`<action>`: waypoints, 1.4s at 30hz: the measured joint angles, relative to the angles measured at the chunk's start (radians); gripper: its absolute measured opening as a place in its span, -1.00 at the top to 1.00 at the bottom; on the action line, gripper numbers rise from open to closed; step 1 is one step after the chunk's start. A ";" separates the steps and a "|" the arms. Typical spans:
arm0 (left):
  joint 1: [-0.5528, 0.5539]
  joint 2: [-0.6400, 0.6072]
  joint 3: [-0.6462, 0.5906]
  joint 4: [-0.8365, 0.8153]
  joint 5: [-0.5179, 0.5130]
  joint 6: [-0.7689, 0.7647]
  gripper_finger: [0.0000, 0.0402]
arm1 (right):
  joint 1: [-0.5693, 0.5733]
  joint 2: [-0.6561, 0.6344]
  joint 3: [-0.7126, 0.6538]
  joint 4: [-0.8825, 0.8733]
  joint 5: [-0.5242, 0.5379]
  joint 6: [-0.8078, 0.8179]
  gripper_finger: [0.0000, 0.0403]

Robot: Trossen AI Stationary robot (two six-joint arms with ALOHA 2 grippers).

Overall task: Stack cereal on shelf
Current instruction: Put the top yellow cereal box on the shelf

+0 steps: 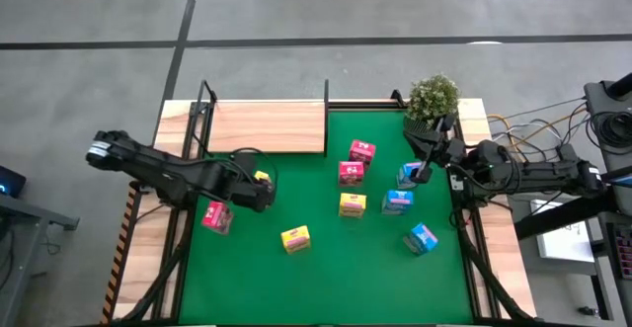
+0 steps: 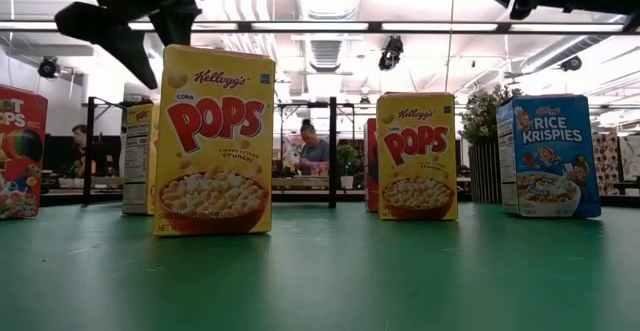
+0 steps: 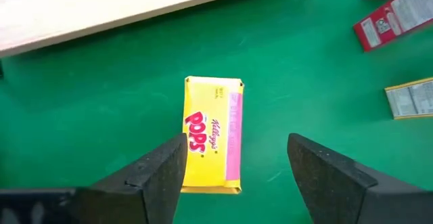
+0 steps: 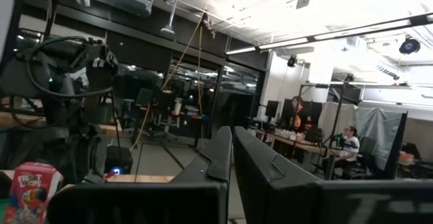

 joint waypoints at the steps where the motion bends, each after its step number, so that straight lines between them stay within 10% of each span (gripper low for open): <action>1: 0.000 0.007 0.000 -0.002 0.001 0.007 -0.18 | 0.000 0.000 0.000 0.000 0.000 0.004 0.96; 42: 0.040 0.163 0.000 -0.023 0.002 0.143 0.21 | 0.000 0.000 -0.001 -0.029 0.000 0.002 0.96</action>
